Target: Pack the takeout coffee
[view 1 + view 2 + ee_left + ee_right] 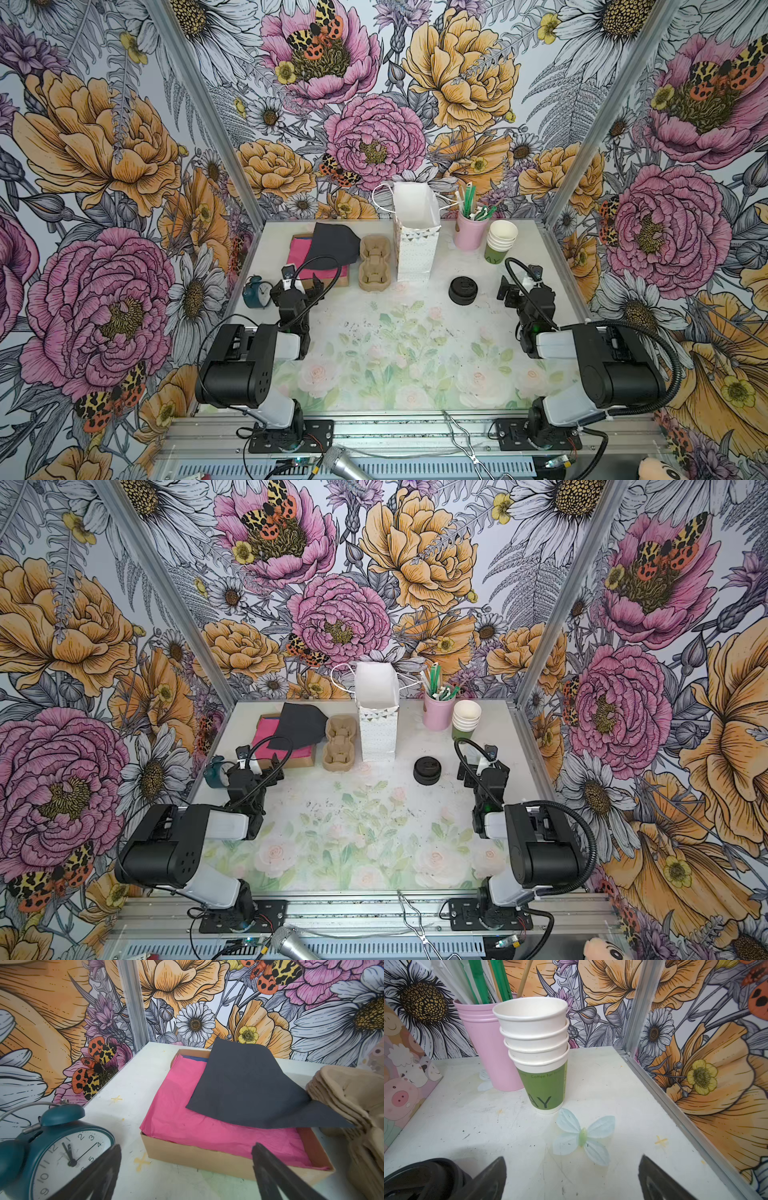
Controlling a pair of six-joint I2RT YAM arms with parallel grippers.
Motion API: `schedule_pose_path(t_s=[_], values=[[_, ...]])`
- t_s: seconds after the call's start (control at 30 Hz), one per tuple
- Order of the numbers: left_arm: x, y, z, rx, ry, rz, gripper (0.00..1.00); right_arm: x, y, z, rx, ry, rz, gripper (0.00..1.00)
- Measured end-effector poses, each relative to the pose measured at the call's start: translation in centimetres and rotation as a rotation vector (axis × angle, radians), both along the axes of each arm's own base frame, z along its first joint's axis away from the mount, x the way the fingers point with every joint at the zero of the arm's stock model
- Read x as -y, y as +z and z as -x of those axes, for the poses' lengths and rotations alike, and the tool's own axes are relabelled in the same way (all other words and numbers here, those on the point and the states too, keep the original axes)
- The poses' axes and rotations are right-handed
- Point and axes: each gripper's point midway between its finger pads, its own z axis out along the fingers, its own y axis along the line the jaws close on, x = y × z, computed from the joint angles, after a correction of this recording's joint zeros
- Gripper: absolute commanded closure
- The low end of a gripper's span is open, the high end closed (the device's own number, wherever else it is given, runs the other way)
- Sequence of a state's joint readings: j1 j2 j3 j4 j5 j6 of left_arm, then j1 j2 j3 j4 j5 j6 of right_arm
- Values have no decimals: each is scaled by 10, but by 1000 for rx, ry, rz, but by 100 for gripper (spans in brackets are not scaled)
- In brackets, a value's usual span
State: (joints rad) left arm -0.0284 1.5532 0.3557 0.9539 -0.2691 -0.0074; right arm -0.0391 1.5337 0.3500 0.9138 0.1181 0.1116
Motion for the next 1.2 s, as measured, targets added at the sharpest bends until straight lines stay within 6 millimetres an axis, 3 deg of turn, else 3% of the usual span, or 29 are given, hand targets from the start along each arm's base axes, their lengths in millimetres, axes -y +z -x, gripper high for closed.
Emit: schedule_pose_path(t_s=[1.2], values=[[0, 0, 0, 0, 0, 0, 1, 0, -3, 1, -15, 0, 0, 1]])
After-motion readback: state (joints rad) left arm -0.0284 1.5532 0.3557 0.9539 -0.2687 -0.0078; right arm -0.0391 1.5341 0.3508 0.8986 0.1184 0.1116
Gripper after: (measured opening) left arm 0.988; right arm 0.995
